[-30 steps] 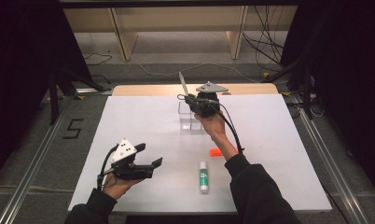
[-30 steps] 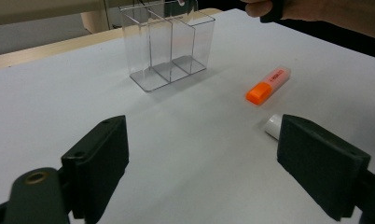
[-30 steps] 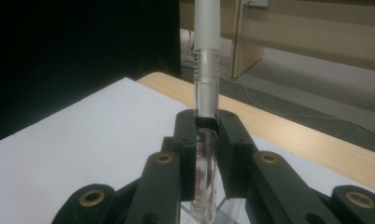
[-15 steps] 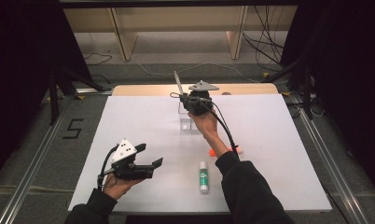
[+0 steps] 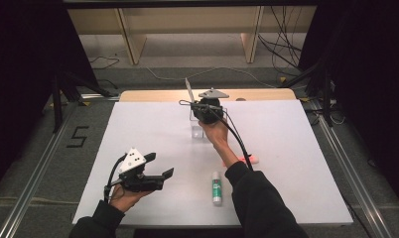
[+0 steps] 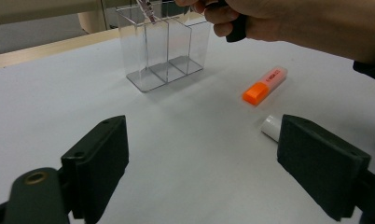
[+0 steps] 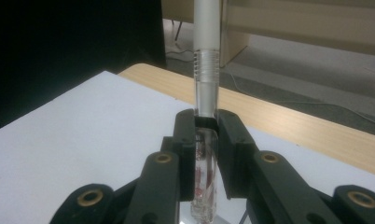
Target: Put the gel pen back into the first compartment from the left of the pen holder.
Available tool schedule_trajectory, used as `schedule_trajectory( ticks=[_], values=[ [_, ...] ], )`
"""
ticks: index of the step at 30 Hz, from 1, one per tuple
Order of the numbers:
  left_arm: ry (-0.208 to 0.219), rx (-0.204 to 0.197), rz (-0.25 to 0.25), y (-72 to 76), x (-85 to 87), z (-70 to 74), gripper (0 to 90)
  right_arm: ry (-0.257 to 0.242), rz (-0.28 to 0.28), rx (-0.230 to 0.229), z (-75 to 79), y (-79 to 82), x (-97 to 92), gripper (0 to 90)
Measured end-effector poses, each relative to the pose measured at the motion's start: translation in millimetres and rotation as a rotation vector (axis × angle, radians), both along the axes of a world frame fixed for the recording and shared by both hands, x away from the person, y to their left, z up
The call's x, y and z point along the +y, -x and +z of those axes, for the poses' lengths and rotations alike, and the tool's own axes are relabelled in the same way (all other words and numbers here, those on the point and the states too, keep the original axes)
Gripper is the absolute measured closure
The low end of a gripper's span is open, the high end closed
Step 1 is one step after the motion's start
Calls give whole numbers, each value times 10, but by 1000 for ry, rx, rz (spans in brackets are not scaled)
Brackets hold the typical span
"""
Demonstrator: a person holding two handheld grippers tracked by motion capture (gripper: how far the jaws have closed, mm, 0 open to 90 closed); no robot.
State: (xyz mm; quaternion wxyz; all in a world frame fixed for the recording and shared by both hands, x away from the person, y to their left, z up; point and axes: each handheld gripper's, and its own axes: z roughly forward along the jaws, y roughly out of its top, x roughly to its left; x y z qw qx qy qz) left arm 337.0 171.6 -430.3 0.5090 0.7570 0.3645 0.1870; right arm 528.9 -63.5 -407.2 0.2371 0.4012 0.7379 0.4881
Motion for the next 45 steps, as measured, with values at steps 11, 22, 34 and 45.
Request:
schedule_trajectory(
  ticks=[11, 22, 34, 45],
  values=[
    [0, 1, 4, 1, 9, 2, 162, -3, 3, 25, 71, 84, -51, 431],
    [0, 2, 6, -3, 9, 0, 162, -30, 64, 45, 307, 279, -324, 290],
    [1, 7, 12, -11, 9, -3, 162, 32, 144, 54, 367, 551, -707, 256],
    [-1, 7, 14, -17, 21, -3, 162, 55, 169, 53, 328, 723, -958, 248]
  ],
)
